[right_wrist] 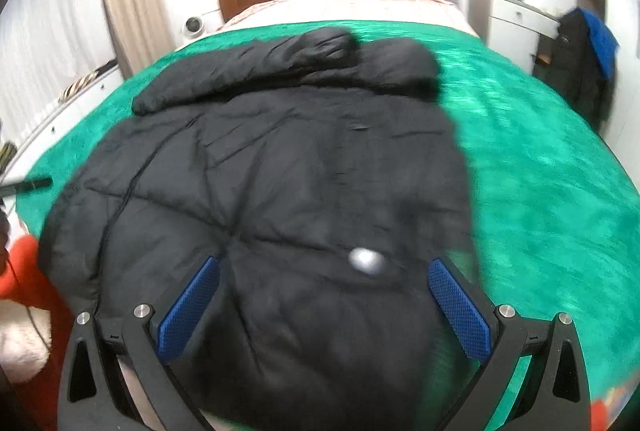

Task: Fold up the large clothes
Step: 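Grasp the zipper edge at the hem with the right gripper while the left grasps the other hem edge, then lift the hem with both grippers and fold it over toward the hood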

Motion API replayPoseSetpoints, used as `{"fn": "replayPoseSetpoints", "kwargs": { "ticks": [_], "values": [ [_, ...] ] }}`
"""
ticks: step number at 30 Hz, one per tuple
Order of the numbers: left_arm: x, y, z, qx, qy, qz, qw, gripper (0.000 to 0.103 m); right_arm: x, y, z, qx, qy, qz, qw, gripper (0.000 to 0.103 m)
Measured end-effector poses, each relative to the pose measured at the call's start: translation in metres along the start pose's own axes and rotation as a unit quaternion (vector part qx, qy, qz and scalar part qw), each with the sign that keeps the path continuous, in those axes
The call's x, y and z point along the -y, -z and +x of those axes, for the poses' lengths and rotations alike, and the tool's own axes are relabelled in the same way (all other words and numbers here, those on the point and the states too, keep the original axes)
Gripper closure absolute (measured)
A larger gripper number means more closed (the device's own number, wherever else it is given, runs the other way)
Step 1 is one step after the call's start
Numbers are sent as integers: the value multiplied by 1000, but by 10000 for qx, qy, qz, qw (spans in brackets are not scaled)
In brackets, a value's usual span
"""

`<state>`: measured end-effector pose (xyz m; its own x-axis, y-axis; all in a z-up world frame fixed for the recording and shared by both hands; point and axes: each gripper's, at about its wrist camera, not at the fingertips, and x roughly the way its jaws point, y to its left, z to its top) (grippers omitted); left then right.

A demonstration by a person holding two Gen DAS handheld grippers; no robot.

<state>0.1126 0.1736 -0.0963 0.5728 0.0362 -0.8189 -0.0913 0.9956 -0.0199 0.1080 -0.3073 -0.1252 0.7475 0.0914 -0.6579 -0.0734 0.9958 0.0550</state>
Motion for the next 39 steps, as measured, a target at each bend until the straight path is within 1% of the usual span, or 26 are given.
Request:
{"fn": "replayPoseSetpoints", "kwargs": {
  "ticks": [2, 4, 6, 8, 10, 12, 13, 14, 15, 16, 17, 18, 19, 20, 22, 25, 27, 29, 31, 32, 33, 35, 36, 37, 38, 39],
  "values": [
    [-1, 5, 6, -243, 196, 49, 9995, 0, 22, 5, -18, -63, 209, 213, 9995, 0],
    [-2, 14, 12, -477, 391, 64, 9981, 0, 49, 16, -29, -350, 296, 577, 9973, 0],
    [-1, 25, 17, -634, 597, 101, 9962, 0, 69, 30, -31, -797, 86, 1037, 9914, 0],
    [3, 35, 23, -804, 788, 168, 9935, 1, 76, 43, -32, -1057, -264, 1354, 9848, 0],
    [8, 43, 29, -975, 904, 259, 9908, 1, 72, 48, -30, -1128, -464, 1421, 9823, 0],
    [16, 52, 33, -1149, 906, 422, 9883, 2, 62, 49, -24, -1155, -533, 1342, 9828, 3],
    [19, 55, 34, -1203, 876, 500, 9876, 3, 57, 49, -19, -1199, -562, 1312, 9825, 10],
    [22, 58, 33, -1262, 842, 577, 9867, 12, 52, 50, -10, -1343, -613, 1298, 9805, 31],
    [24, 59, 32, -1294, 869, 599, 9860, 20, 49, 51, -5, -1457, -610, 1302, 9788, 45],
    [25, 60, 30, -1316, 862, 602, 9857, 35, 46, 52, -2, -1534, -439, 1279, 9789, 62],
    [26, 60, 28, -1314, 748, 618, 9866, 54, 45, 52, -5, -1520, -338, 1257, 9798, 70],
    [25, 59, 25, -1324, 692, 602, 9869, 65, 46, 52, -9, -1476, -368, 1273, 9801, 76],
    [22, 58, 22, -1338, 738, 512, 9869, 78, 47, 51, -13, -1433, -433, 1315, 9799, 82],
    [16, 57, 18, -1352, 821, 344, 9868, 84, 49, 50, -19, -1393, -483, 1347, 9798, 83],
    [10, 57, 8, -1336, 952, 192, 9863, 88, 51, 49, -34, -1302, -515, 1322, 9813, 84],
    [9, 64, -11, -1321, 993, 304, 9858, 89, 52, 50, -55, -1278, -599, 1344, 9808, 85],
    [8, 74, -25, -1448, 1030, 388, 9833, 89, 57, 53, -67, -1421, -757, 1421, 9767, 85],
    [4, 87, -42, -1612, 1156, 411, 9793, 89, 56, 59, -80, -1606, -868, 1409, 9730, 86],
    [-3, 95, -59, -1710, 1322, 327, 9758, 90, 58, 63, -92, -1789, -1071, 1565, 9654, 86],
    [-8, 94, -68, -1720, 1451, 201, 9741, 90, 63, 63, -99, -1813, -1242, 1777, 9592, 87],
    [-14, 88, -82, -1657, 1654, -19, 9722, 90, 69, 57, -106, -1747, -1497, 2069, 9509, 87],
    [-23, 67, -103, -1371, 2012, -371, 9692, 92, 78, 34, -120, -1473, -1866, 2388, 9415, 87],
    [-27, 47, -116, -1103, 2206, -512, 9678, 92, 83, 12, -127, -1216, -2042, 2447, 9400, 87],
    [-30, 30, -124, -870, 2311, -557, 9674, 92, 85, -7, -131, -1009, -2173, 2430, 9400, 87],
    [-29, 3, -131, -565, 2416, -536, 9672, 92, 87, -32, -133, -791, -2308, 2355, 9408, 87],
    [-26, -19, -132, -379, 2478, -500, 9668, 92, 88, -64, -131, -538, -2416, 2241, 9426, 87]
  ]
}}
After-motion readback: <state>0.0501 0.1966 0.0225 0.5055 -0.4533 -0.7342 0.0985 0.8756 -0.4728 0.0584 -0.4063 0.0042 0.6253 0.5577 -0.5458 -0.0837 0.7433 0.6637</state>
